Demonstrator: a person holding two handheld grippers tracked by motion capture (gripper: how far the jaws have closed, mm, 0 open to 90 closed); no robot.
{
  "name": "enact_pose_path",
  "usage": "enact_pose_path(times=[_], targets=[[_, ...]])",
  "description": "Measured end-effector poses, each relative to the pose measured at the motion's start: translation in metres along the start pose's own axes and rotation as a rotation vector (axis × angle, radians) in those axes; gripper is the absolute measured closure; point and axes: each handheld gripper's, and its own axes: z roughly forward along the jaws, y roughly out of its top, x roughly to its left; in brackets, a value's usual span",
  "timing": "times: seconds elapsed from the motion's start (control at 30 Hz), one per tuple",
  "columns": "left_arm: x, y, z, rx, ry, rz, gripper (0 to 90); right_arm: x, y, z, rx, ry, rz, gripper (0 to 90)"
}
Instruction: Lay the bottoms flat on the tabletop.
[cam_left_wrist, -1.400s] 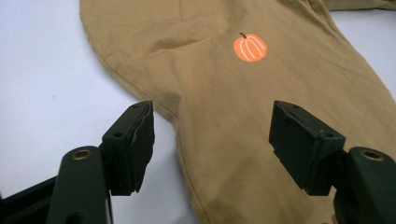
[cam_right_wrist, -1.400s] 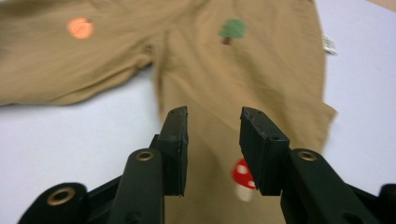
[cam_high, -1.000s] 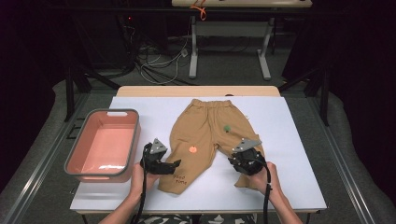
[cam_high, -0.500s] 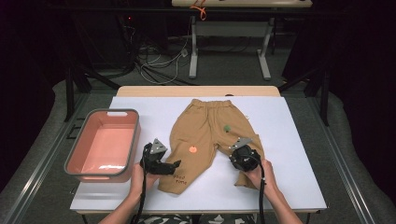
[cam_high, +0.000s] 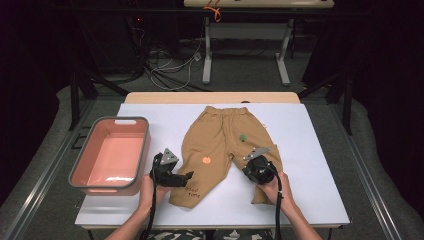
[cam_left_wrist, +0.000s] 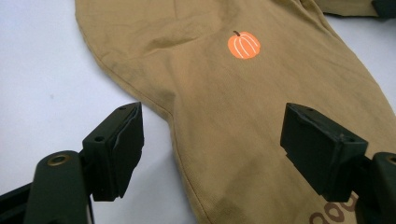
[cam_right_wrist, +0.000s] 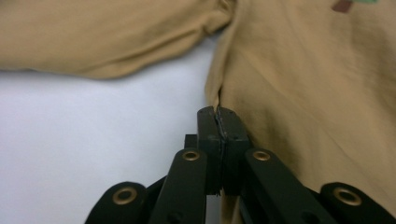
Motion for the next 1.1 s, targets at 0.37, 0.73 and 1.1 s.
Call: enact_pose_path(times=[0.37, 0.73, 1.1], targets=[[0.0, 0.0, 0.001, 0.003, -0.004, -0.004, 21.2, 0.01, 0.014, -0.007, -0.111, 0.114, 0.1, 89.4], [-0.001, 0.0, 0.001, 0.014, -0.01, 0.004, 20.8, 0.016, 0.009, 0.006, -0.046, 0.114, 0.054, 88.8], [-0.007, 0.0, -0.003, 0.017, -0.013, 0.032, 18.0, 0.009, -0.002, -0.013, -0.086, 0.103, 0.075, 56.8]])
